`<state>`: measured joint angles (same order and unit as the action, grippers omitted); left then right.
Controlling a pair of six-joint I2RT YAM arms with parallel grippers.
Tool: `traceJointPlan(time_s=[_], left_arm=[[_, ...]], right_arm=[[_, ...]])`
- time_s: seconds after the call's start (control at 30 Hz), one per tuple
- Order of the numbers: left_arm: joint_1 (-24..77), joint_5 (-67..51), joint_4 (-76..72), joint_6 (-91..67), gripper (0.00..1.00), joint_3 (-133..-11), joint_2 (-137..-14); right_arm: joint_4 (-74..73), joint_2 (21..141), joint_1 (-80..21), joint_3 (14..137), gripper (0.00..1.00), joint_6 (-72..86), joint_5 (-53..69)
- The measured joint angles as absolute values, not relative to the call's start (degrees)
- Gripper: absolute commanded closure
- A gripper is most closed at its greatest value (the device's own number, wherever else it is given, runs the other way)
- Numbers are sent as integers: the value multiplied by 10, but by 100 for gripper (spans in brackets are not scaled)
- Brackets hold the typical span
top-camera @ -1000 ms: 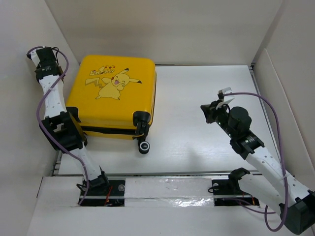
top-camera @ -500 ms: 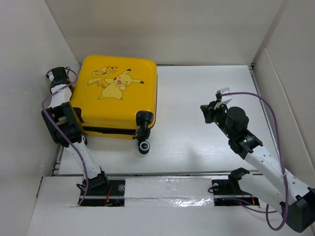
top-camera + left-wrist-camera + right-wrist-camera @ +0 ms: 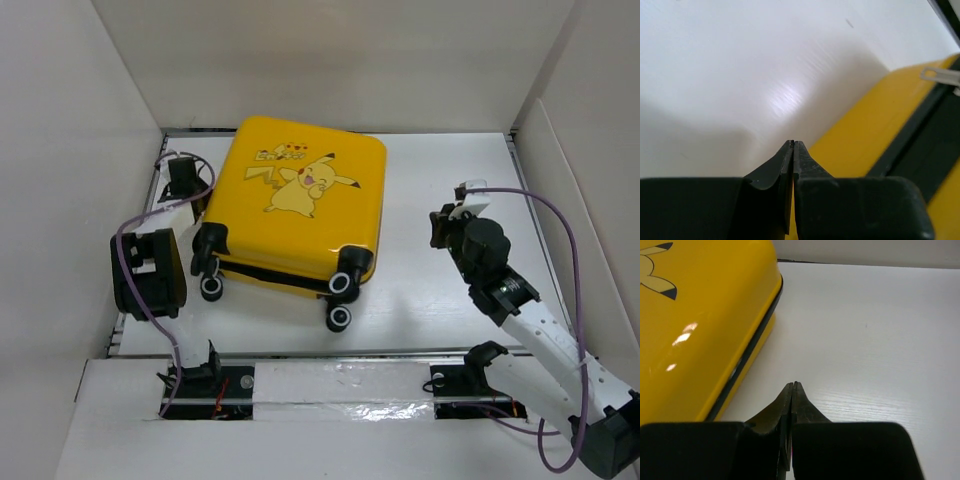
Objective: Pack the luggage
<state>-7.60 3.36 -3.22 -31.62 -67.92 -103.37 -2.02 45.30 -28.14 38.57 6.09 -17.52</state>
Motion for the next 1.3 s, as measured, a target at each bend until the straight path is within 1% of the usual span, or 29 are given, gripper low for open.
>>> traceJointPlan(time_s=[0.17,0.37,0.5,0.67,0.83,0.97,1.0,1.03,1.13,1.23,1.3], left_arm=[[-9,-31,-101,-371,100,-516,-891],[5,-53,-149,-405,100,-363,-741],[0,-53,-205,-422,100,-306,-700],[1,-54,-269,-433,100,-272,-697],[26,-9,-301,-433,100,-255,-695],[71,59,-316,-423,100,-246,-691],[93,84,-317,-422,100,-241,-684],[119,107,-316,-421,100,-236,-675],[201,160,-314,-419,100,-219,-649],[282,189,-305,-428,100,-196,-615],[333,196,-292,-443,100,-178,-583]], right_arm=[[-27,473,-244,387,100,65,-187],[-26,555,-221,394,100,74,-186],[-34,622,-218,409,100,78,-186],[-37,697,-213,468,100,77,-173],[-22,822,-208,578,100,57,-137],[-36,933,-195,712,100,18,-136],[-34,989,-192,782,100,10,-138],[-24,1023,-192,827,100,10,-118],[-29,1119,-228,964,100,13,-21],[-55,1193,-273,1087,100,13,57],[-75,1216,-291,1134,100,13,96]])
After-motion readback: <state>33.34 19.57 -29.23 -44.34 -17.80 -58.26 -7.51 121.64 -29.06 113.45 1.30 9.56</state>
